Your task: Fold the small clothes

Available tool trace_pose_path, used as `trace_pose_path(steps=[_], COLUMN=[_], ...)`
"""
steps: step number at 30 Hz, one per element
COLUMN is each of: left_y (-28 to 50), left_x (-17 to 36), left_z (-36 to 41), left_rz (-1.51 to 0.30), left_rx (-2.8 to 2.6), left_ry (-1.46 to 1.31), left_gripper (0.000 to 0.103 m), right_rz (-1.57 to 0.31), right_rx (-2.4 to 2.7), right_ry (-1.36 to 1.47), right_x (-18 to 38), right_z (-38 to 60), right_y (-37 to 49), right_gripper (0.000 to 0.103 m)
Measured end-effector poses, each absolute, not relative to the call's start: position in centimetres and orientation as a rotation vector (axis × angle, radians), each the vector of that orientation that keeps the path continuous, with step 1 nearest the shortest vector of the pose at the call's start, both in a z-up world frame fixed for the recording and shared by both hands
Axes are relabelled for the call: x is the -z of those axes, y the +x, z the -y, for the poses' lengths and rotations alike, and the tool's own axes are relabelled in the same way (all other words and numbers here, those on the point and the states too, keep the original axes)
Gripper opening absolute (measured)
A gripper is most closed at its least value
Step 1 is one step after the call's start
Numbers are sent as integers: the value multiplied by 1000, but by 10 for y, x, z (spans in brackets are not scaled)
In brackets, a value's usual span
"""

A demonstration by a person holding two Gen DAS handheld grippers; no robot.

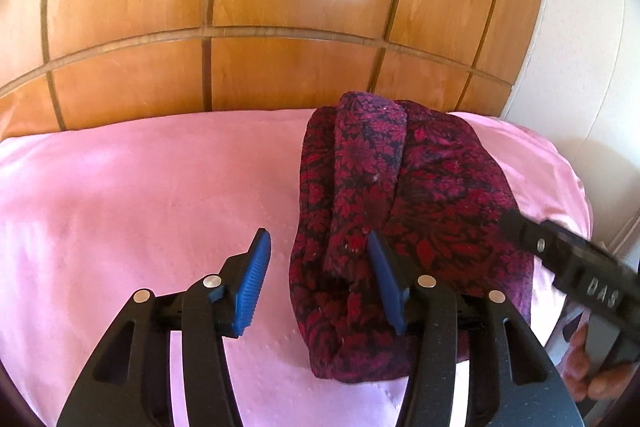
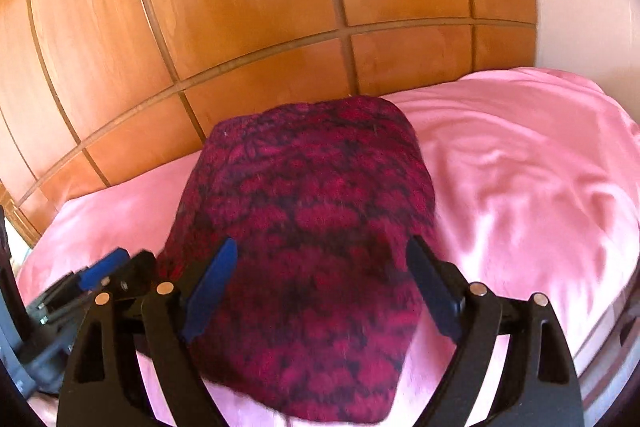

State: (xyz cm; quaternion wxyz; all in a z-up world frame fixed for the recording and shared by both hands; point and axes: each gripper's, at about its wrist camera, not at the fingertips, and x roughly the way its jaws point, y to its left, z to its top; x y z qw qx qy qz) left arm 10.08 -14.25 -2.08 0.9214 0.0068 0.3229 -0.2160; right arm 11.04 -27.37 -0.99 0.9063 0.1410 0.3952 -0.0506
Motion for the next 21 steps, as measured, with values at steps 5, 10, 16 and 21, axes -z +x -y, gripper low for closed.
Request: trace_pose_path(steps=[5, 10, 16, 21], left_y=[90, 80, 63, 49], left_x=[17, 14, 11, 9], left_z=[135, 126, 110, 98], left_rz=[-640, -623, -599, -572], left_rx=[426, 409, 372, 321], left_ry=[0, -5, -15, -8], left_gripper=[56, 56, 69, 72], right_rz=[-830, -817, -793, -782], right_rx=[137, 174, 242, 283], right_ry=[239, 184, 167, 171], right_x=[13, 13, 8, 5], right_z=[259, 247, 241, 239], right_y=[89, 69, 50, 41], right_gripper=[91, 96, 100, 100])
